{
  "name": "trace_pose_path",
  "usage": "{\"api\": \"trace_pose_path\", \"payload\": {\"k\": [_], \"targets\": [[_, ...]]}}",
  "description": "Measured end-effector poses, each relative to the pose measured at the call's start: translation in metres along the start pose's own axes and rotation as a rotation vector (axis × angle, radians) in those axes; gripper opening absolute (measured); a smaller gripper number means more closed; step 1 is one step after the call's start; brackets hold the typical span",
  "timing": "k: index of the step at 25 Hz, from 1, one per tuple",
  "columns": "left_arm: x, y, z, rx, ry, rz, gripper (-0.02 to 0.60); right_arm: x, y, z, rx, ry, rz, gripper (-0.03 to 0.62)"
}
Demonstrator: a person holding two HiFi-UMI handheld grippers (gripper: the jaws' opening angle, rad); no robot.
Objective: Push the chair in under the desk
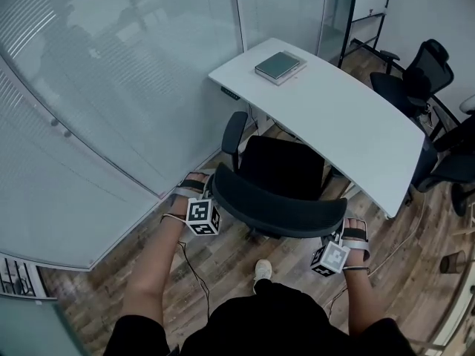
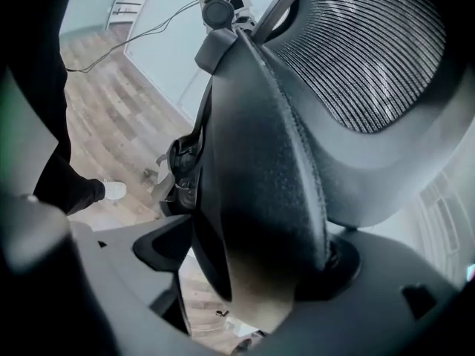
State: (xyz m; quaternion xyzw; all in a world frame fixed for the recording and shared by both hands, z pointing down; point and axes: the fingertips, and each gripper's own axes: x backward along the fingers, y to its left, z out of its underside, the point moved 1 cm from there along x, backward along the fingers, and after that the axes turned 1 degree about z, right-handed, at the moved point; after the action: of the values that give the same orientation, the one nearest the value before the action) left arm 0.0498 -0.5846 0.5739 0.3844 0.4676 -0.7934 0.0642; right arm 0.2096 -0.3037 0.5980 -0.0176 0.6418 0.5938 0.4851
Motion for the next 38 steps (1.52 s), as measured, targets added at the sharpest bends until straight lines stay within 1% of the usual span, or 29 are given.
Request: {"api": "trace_pose_path", "payload": {"k": [3,8,10,14,17,19,21,24,29,32,36,38], "targets": [[-0.013,0.014,0.003,-0.005,0.001,0.018,0.331,-0.008,-0.012,-0.001,-0.011,0.022,0.031,0.426],[-0.035,0.033,0.008,-0.037,-0.017,0.029,0.331,-0.022,-0.018,-0.006,-0.036,0.064,-0.005,0.407],[-0.042,0.043,0.011,-0.054,-0.020,0.034,0.331,-0.028,-0.026,-0.011,-0.048,0.065,0.005,0.407],[-0.061,0.060,0.006,-0.053,-0.051,0.049,0.331,-0.036,-0.045,-0.008,-0.051,0.099,0.048,0.408],[-0.075,0.075,0.008,-0.080,-0.076,0.056,0.331,-0.048,-0.049,-0.011,-0.070,0.121,0.060,0.408],[-0.085,0.087,0.009,-0.098,-0.091,0.060,0.331,-0.054,-0.053,-0.013,-0.085,0.139,0.054,0.408],[-0.095,0.098,0.010,-0.109,-0.108,0.065,0.331,-0.061,-0.056,-0.015,-0.096,0.165,0.027,0.405],[-0.115,0.117,0.012,-0.121,-0.135,0.066,0.331,-0.076,-0.067,-0.016,-0.096,0.203,0.007,0.387],[-0.145,0.144,0.013,-0.177,-0.166,0.070,0.331,-0.101,-0.084,-0.017,-0.134,0.239,0.041,0.387],[-0.165,0.158,0.006,-0.212,-0.189,0.086,0.324,-0.111,-0.090,-0.012,-0.156,0.271,0.032,0.371],[-0.191,0.183,0.006,-0.238,-0.204,0.094,0.322,-0.131,-0.114,-0.013,-0.172,0.293,0.092,0.368],[-0.203,0.192,0.003,-0.253,-0.209,0.099,0.322,-0.138,-0.121,-0.012,-0.190,0.303,0.106,0.368]]}}
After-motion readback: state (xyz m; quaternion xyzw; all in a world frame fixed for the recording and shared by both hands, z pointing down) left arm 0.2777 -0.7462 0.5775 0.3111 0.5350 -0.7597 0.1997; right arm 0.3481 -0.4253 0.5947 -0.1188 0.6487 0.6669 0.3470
